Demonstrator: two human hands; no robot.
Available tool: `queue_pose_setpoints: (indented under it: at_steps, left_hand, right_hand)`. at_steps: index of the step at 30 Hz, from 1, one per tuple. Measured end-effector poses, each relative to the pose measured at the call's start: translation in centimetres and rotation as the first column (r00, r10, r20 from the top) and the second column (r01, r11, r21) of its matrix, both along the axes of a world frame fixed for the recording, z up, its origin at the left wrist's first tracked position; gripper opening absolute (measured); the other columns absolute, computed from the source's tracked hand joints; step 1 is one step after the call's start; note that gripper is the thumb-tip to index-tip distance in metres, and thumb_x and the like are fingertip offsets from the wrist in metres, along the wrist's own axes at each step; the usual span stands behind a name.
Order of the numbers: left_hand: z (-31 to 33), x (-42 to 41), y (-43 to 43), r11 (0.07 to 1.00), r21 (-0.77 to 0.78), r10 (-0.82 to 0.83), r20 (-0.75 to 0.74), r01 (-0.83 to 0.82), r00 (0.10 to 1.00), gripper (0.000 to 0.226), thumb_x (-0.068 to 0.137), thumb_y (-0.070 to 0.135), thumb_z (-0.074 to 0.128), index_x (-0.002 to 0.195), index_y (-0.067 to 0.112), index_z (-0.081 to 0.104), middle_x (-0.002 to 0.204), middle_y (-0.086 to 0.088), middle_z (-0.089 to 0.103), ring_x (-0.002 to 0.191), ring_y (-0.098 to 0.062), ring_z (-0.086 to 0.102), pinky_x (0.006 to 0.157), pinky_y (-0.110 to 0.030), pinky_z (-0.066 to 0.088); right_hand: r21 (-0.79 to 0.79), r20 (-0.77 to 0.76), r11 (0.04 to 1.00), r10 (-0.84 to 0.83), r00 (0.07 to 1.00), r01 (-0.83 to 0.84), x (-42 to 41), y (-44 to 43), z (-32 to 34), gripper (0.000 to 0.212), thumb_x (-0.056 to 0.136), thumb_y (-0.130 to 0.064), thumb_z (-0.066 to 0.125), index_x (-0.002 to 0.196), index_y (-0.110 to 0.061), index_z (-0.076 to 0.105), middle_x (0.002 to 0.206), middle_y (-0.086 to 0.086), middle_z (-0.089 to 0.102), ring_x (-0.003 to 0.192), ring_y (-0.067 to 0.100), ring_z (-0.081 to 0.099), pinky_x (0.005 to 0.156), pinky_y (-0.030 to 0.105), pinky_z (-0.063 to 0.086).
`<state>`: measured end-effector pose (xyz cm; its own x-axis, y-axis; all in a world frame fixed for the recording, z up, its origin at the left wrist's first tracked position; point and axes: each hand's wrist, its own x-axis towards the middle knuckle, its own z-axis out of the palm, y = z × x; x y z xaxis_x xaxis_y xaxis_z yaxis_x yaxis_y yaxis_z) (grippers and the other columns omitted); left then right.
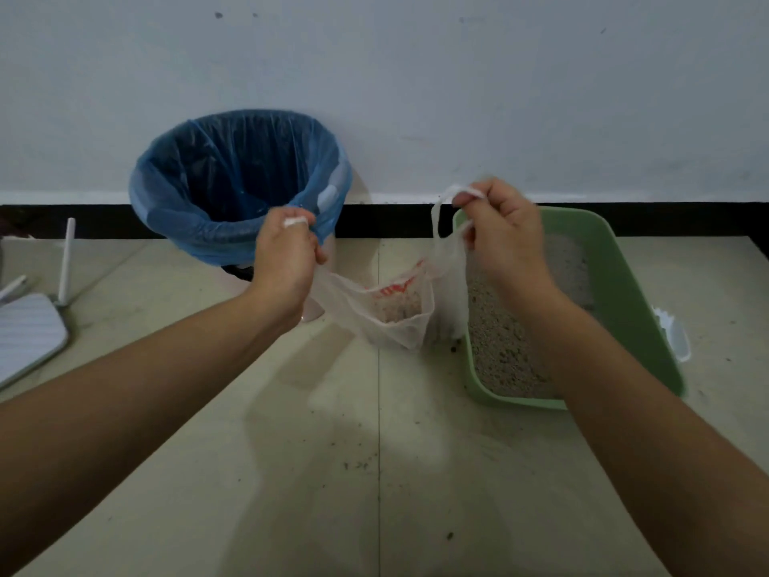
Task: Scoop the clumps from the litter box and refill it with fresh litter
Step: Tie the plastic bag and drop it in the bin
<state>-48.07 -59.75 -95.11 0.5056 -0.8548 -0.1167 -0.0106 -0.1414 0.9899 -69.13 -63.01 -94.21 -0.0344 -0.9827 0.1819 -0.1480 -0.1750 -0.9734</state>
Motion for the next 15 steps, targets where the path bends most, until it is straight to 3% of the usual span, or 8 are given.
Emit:
queue_pose_setpoints:
  at_steps: [2,5,7,9,12,15]
  left_hand:
    - [-1.9,0.1,0.8,0.989,0.126,-0.079,0.056,0.072,0.995,0.031,0.084,-0.001,0.043,0.101,0.021,0.056,0.092,-0.004,0.057,0.091,-0.023,0.055,0.077,-0.037,0.048]
    - [-4.0,0.5,1.8,0.963,0.196,-0.219,0.155,0.188,0.963,0.039,0.092,0.009,0.052,0.129,0.020,0.049,0.122,-0.002,0.053,0.109,-0.019,0.051,0.079,-0.025,0.044]
    - [-5.2,1.5,2.5,0.934,0.220,-0.337,0.275,0.283,0.900,0.062,0.090,0.020,0.064,0.144,0.022,0.034,0.133,0.000,0.046,0.122,-0.016,0.046,0.095,-0.028,0.040]
    - [-6.4,2.2,3.1,0.887,0.273,-0.456,0.396,0.371,0.797,0.096,0.080,0.036,0.077,0.153,0.027,0.014,0.145,0.001,0.032,0.132,-0.012,0.033,0.108,-0.034,0.034]
    - [-8.0,2.8,3.5,0.820,0.396,-0.556,0.383,0.413,0.738,0.136,0.059,0.055,0.087,0.153,0.034,-0.008,0.158,0.000,0.014,0.143,-0.018,0.020,0.116,-0.044,0.028]
    - [-9.5,3.7,3.5,0.710,0.556,-0.662,0.322,0.431,0.676,0.152,0.047,0.061,0.089,0.151,0.037,-0.020,0.162,0.000,0.005,0.148,-0.022,0.012,0.118,-0.048,0.025]
  right_hand:
    - [0.208,-0.090,0.978,0.026,0.996,-0.007,-0.6,-0.1,-2.3,0.015,0.094,-0.010,0.056,0.102,-0.020,0.065,0.087,0.000,0.061,0.071,0.011,0.055,0.063,0.028,0.048]
    - [0.384,-0.003,0.923,-0.012,1.000,0.013,-1.6,0.4,-5.5,0.055,0.083,-0.009,0.058,0.137,-0.014,0.047,0.111,0.000,0.057,0.091,0.016,0.056,0.079,0.033,0.049]
    - [0.382,-0.055,0.924,-0.006,0.998,0.027,-2.0,0.9,-7.1,0.075,0.079,-0.016,0.058,0.150,-0.016,0.033,0.124,-0.002,0.048,0.101,0.014,0.053,0.086,0.035,0.046]
    - [0.353,-0.214,0.936,0.073,0.974,0.007,-2.3,1.4,-8.5,0.080,0.084,-0.023,0.058,0.155,-0.018,0.022,0.138,0.000,0.037,0.122,0.017,0.048,0.098,0.038,0.043]
    - [0.313,-0.482,0.947,0.226,0.846,-0.074,-2.5,1.7,-10.1,0.099,0.083,-0.050,0.068,0.157,-0.022,0.008,0.157,-0.001,0.016,0.143,0.022,0.024,0.115,0.046,0.030]
    - [0.291,-0.594,0.947,0.291,0.750,-0.137,-1.4,1.7,-11.3,0.120,0.072,-0.076,0.063,0.157,-0.024,-0.003,0.162,-0.006,-0.001,0.149,0.022,0.007,0.120,0.052,0.020]
